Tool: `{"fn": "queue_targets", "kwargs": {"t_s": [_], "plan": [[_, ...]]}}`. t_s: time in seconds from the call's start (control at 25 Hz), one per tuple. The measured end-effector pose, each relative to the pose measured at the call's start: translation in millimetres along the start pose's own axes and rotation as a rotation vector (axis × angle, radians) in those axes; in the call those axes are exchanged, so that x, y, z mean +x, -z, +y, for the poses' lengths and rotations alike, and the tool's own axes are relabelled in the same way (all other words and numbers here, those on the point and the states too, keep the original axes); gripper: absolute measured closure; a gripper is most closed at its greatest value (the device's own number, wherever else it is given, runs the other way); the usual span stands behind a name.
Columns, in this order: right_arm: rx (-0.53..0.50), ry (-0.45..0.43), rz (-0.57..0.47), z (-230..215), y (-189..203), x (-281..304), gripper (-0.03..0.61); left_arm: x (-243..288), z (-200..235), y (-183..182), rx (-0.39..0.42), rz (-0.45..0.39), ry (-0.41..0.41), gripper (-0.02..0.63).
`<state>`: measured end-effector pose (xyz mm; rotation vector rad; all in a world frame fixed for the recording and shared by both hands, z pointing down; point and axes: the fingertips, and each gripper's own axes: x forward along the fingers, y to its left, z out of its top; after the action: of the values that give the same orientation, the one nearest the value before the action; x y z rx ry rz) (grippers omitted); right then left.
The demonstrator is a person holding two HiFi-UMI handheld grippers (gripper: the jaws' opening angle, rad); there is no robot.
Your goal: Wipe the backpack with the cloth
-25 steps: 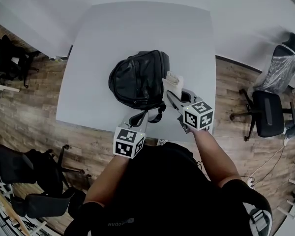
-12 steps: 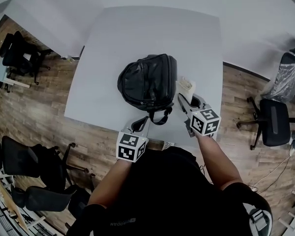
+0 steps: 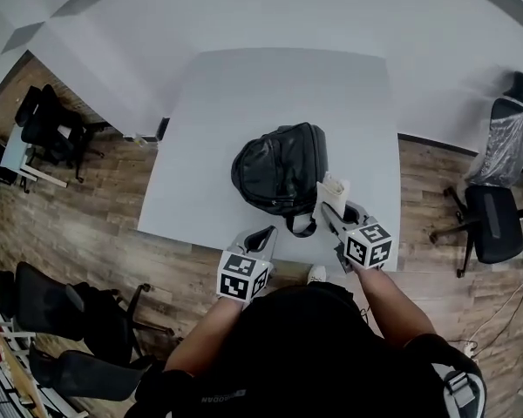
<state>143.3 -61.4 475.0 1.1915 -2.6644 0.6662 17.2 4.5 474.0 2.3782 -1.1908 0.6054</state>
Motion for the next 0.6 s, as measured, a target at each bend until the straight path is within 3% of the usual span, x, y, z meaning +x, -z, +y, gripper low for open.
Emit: {"fn": "queue_targets", "kwargs": {"t_s": [0.6], "plan": [[0.01,-0.054,0.047,191,71,-41,0.491,-116,-10,92,-0.039,-0.016,0.078,0.606]]}}
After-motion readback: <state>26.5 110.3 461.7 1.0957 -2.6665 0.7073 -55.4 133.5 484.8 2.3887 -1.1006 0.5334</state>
